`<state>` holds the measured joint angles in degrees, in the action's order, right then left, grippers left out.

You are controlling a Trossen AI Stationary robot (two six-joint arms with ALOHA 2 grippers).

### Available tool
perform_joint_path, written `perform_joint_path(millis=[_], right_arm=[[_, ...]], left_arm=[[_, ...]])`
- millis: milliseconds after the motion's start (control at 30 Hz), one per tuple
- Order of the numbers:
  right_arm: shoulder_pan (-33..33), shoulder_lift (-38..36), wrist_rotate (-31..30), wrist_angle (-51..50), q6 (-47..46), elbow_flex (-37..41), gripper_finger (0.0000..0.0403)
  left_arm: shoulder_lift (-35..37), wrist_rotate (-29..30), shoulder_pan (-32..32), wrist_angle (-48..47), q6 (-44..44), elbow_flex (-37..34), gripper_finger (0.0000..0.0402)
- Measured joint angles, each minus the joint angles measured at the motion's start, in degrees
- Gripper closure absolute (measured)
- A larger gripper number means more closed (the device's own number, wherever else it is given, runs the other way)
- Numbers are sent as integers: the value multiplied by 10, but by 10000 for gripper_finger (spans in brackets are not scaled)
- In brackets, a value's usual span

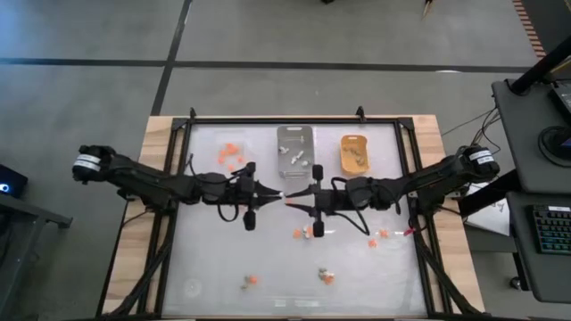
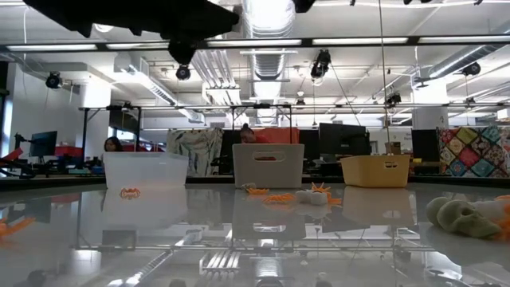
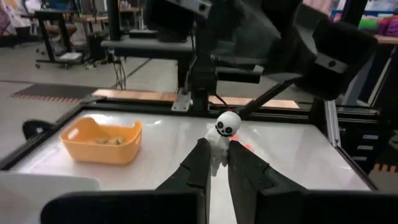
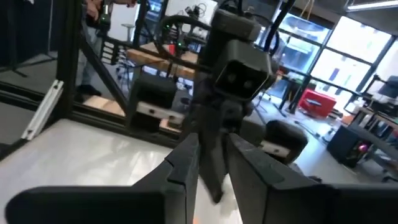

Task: Sort Halloween decoration
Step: Put the white skeleton toy into the gray bin

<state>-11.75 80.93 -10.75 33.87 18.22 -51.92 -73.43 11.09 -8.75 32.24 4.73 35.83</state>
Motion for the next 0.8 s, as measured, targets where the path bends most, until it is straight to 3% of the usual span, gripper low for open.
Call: perform_joint_path(millis=[233,467,800], right_arm=[[0,0,-60,-18,-10,0,292],[0,0,-65,-48,-27,0,264],[0,0,-73,-61,-26,0,289]], left_arm=[[-60,1,-4,48,5,20,389],[-82,3,-4,49,7,46,389],[-73,4,-5,53,20,46,388]])
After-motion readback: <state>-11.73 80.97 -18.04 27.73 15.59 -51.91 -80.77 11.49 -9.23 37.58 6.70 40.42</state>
